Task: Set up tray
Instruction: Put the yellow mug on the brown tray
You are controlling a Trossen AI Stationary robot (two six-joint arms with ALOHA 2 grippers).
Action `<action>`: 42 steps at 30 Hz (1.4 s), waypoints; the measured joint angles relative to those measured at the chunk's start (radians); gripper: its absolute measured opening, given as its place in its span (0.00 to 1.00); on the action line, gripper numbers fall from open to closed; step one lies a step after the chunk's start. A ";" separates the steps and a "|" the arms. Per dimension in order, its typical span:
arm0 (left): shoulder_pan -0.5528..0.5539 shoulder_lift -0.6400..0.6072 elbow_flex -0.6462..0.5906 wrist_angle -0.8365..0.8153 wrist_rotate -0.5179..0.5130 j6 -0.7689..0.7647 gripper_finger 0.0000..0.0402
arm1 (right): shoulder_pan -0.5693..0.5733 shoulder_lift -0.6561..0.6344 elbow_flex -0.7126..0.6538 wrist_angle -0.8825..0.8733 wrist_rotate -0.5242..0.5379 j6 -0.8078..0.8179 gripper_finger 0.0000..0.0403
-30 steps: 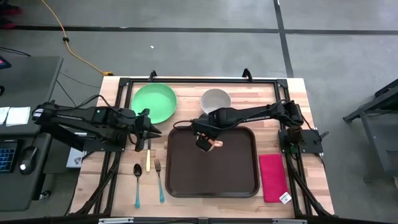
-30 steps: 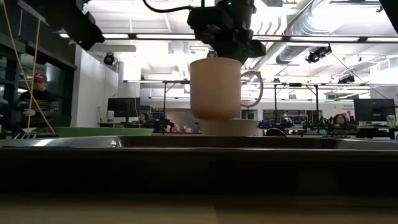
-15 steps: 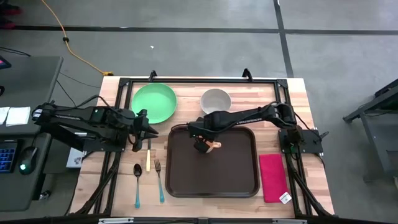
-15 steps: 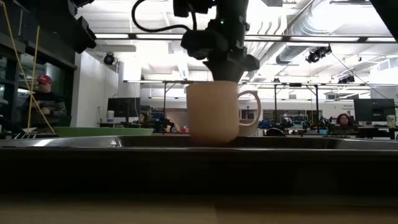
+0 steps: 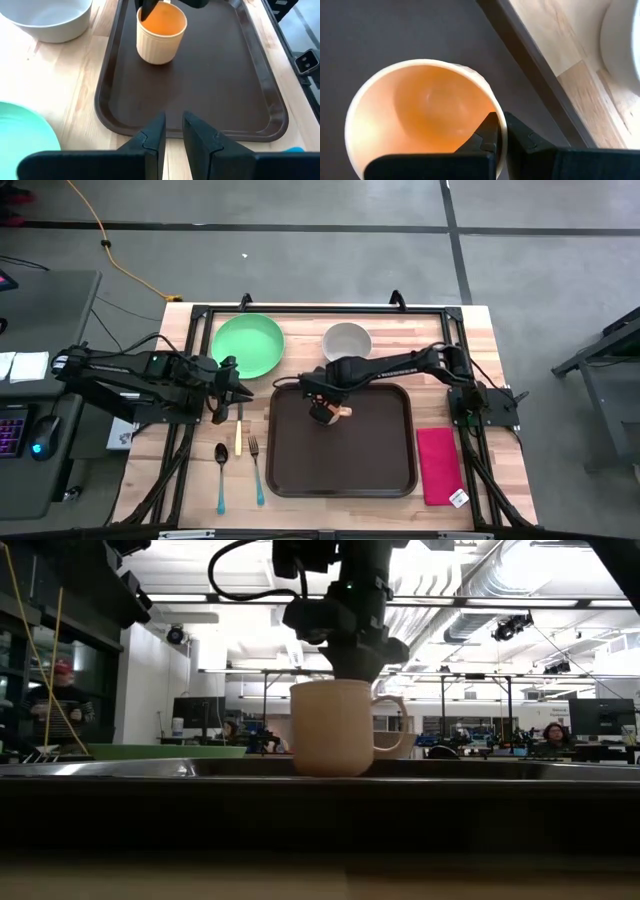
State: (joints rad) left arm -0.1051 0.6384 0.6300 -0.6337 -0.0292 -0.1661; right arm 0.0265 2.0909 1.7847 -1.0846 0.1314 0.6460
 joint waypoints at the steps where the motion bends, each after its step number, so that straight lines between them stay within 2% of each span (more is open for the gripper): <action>1: 0.000 0.000 0.000 -0.003 0.000 0.000 0.24 | 0.000 0.000 0.000 0.003 0.000 0.000 0.00; 42: 0.000 0.000 0.000 0.001 0.000 0.000 0.24 | 0.000 0.046 0.001 0.030 -0.043 0.001 0.00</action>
State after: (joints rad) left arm -0.1051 0.6384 0.6300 -0.6323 -0.0288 -0.1661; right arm 0.0261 2.1365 1.7859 -1.0542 0.0881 0.6473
